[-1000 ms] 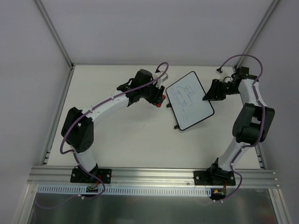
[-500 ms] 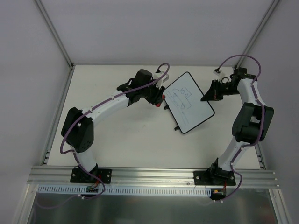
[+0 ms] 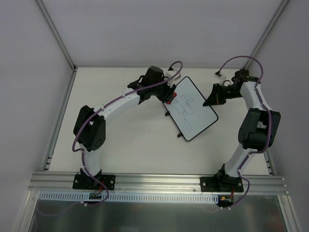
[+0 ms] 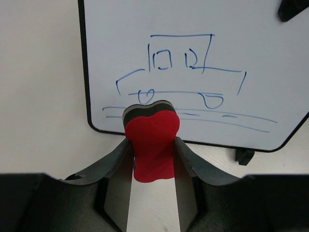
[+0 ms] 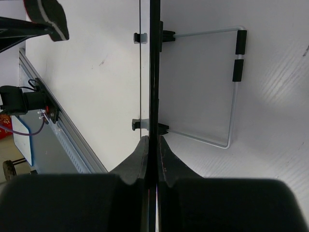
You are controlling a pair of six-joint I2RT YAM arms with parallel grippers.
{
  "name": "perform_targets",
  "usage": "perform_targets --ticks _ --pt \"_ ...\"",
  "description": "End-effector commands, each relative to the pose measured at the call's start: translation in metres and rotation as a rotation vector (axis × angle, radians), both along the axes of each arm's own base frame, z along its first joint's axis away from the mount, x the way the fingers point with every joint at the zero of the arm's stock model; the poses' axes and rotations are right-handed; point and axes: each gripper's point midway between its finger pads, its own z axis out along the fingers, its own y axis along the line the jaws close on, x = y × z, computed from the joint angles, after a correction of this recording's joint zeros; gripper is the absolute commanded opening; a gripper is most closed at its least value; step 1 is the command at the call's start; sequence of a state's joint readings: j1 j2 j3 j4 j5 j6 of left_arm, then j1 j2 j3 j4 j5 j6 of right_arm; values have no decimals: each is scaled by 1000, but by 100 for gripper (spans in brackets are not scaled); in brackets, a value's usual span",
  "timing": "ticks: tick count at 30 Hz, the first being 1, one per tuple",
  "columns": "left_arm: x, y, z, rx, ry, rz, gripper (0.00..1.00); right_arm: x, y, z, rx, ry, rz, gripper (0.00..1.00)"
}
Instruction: Erase the whiteboard
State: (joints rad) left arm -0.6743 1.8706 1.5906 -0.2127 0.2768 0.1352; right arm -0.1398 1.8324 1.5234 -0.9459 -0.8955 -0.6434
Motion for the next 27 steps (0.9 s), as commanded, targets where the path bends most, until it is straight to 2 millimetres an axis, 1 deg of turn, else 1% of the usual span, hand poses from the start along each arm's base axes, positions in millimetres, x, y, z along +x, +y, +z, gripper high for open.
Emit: perform_targets --ticks 1,2,3,4,5,7,8,10,14,15,16,17,19,20,21,22,23,25,26,27 --pt "17 -22 14 -23 -81 -60 7 -26 16 -14 -61 49 90 0" --pt "22 -28 2 -14 -68 -57 7 -26 17 -15 -61 49 93 0" --pt "27 -30 0 -12 -72 -47 6 -26 17 -15 -57 54 93 0" --pt "36 -36 10 -30 -103 -35 5 -26 17 -16 -57 57 92 0" --pt "41 -40 0 -22 -99 -30 4 -26 17 -16 -59 56 92 0" --pt "48 -46 -1 -32 -123 -31 1 -27 17 -17 -65 57 93 0" --pt "53 -51 -5 -40 -134 -30 0 -27 17 -17 -66 57 94 0" --pt "58 -55 -8 -48 -146 -31 0 -28 16 -18 -71 59 92 0" --pt "64 -63 -20 -56 -157 -44 0 -31 15 -21 -84 65 95 0" --pt "68 -64 -30 -48 -148 -40 0 -31 15 -22 -94 63 100 0" --pt "68 -66 -31 -52 -147 -44 0 -31 16 -22 -94 63 102 0" --pt "67 -68 -38 -51 -133 -50 0 -31 16 -22 -95 65 104 0" --pt "61 -75 -42 -55 -123 -70 0 -32 17 -22 -95 64 105 0" --pt "54 -83 -47 -55 -109 -84 0 -32 17 -22 -98 65 108 0" --pt "49 -87 -48 -56 -105 -94 0 -32 18 -23 -97 64 108 0" --pt "47 -95 -45 -75 -118 -102 0 -32 18 -22 -97 64 110 0" --pt "34 -106 -46 -85 -105 -125 0 -31 19 -22 -97 62 110 0" --pt "18 -120 -47 -96 -93 -163 0 -30 18 -22 -95 62 108 0" --pt "3 -131 -47 -107 -77 -190 0 -30 19 -21 -97 61 110 0" --pt "-6 -136 -46 -114 -65 -209 0 -30 18 -21 -99 59 109 0"
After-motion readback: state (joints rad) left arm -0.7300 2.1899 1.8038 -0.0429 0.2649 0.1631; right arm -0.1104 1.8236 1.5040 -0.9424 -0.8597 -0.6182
